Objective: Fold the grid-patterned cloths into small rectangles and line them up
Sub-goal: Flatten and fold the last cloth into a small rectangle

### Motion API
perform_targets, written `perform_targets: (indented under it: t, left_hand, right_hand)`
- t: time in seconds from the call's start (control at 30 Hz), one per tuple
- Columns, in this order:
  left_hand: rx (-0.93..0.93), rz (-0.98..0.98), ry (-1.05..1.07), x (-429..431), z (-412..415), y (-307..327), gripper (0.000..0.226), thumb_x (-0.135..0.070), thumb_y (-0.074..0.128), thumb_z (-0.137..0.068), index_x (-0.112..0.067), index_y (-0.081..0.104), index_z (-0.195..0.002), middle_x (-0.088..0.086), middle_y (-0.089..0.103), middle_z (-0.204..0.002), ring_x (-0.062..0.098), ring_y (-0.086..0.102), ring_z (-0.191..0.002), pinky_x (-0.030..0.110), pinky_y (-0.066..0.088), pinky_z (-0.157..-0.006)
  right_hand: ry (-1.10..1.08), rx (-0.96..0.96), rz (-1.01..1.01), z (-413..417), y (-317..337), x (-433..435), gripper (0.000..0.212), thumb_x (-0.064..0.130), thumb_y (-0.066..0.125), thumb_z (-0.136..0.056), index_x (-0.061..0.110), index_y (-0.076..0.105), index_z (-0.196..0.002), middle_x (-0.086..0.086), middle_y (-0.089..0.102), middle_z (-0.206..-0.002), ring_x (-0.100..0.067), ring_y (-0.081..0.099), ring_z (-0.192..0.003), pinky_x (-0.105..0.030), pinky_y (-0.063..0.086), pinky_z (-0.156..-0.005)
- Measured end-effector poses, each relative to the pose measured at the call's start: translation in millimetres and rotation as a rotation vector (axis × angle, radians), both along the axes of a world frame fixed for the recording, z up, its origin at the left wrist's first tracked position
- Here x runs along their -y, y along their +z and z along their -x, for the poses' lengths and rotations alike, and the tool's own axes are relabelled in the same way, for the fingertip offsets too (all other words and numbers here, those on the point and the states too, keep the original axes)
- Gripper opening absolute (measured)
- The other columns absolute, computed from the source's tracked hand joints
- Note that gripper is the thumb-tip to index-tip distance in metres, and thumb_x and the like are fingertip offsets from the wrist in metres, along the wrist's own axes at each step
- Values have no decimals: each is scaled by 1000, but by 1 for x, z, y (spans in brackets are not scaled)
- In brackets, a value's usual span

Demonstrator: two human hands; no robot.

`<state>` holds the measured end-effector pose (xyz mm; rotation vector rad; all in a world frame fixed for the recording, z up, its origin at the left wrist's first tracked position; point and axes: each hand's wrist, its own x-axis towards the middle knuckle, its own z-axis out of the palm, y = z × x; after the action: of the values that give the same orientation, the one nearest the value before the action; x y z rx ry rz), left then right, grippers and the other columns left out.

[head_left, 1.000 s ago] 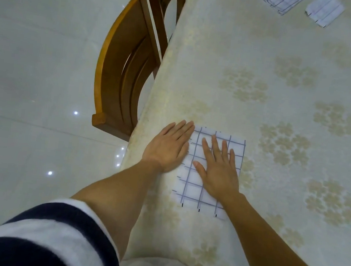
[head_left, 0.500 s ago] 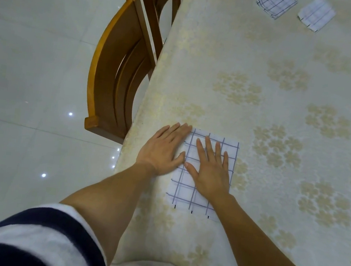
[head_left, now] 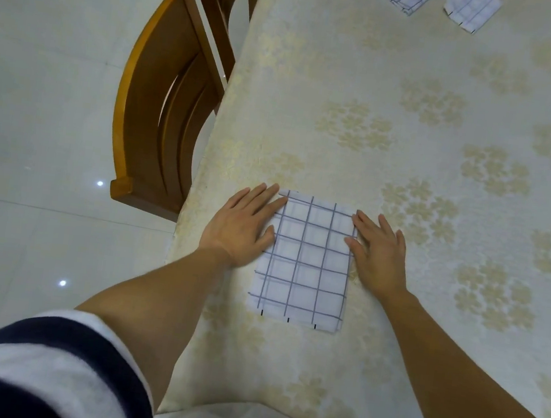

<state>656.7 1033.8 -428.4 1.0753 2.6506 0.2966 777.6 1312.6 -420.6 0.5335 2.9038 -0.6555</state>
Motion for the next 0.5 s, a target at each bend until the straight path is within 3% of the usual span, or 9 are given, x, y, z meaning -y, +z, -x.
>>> perform_targets:
  t: [0.33, 0.43, 0.5]
  left_hand:
    - [12, -65, 19, -2, -7, 7, 59, -49, 15, -106, -30, 5, -161, -6, -3, -169, 9, -7, -155, 39, 3, -127]
    - [-130, -309, -23, -22, -23, 17, 48, -35, 39, -106, -13, 44, -149, 9, 34, -160, 23, 29, -149, 41, 18, -125]
    - [-152, -408, -236, -52, -45, 18, 31, -24, 52, -100, -8, 67, -123, 11, 61, -132, 28, 55, -122, 44, 43, -108]
  right_hand:
    - [151, 210, -3, 8, 13, -15, 90, 61, 64, -85, 34, 18, -157, 17, 9, -165, -19, -1, -153, -56, -1, -120]
    - [171, 234, -39, 8, 11, -13, 90, 64, 59, -86, 34, 14, -158, 16, 5, -165, -19, -4, -153, -57, -1, -120]
    - [174, 244, -55, 8, 12, -13, 90, 65, 58, -87, 35, 13, -158, 17, 4, -165, -20, -4, -153, -57, 0, -119]
